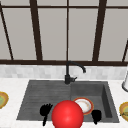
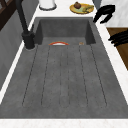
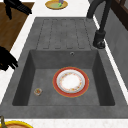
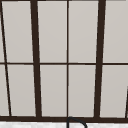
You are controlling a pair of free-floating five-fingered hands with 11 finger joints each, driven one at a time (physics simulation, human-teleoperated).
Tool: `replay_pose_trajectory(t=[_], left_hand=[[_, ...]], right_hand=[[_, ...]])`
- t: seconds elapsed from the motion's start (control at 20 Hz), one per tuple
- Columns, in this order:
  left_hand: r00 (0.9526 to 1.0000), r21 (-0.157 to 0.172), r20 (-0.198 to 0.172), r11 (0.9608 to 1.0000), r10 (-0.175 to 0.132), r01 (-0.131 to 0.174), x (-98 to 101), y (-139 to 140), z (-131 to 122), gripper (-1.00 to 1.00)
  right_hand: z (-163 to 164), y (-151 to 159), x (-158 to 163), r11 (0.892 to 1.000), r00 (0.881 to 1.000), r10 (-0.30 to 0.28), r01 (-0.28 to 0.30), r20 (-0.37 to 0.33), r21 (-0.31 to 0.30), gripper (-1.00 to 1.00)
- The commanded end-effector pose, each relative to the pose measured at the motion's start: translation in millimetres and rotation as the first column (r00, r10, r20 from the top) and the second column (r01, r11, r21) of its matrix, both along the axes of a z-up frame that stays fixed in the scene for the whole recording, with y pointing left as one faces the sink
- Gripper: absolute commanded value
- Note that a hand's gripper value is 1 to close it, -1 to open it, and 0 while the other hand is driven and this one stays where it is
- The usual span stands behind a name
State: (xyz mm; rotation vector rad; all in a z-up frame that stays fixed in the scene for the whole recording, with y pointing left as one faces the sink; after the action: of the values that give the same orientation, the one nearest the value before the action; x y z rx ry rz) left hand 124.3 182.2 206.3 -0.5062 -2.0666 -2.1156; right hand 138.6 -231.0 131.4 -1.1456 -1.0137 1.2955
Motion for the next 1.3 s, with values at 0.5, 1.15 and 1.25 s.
replay_pose_trajectory(t=[0.5, 1.15, 1.25], left_hand=[[0.9996, -0.002, 0.027, 1.0, -0.002, 0.002, 0.7, -4, -1, 0.0], [0.999, -0.011, 0.044, 0.9999, 0.008, -0.008, 1.2, -4, -2, 0.0], [0.999, -0.012, 0.045, 0.9999, 0.009, -0.009, 1.3, -4, -2, 0.0]], right_hand=[[-14, 3, 2, 0.999, 1.0, 0.016, -0.017, 0.019, 0.029, -1.0], [20, 25, 71, 0.999, 0.994, -0.033, 0.03, 0.104, 0.03, -1.0], [25, 29, 85, 0.999, 0.991, -0.034, 0.031, 0.128, 0.025, -1.0]])
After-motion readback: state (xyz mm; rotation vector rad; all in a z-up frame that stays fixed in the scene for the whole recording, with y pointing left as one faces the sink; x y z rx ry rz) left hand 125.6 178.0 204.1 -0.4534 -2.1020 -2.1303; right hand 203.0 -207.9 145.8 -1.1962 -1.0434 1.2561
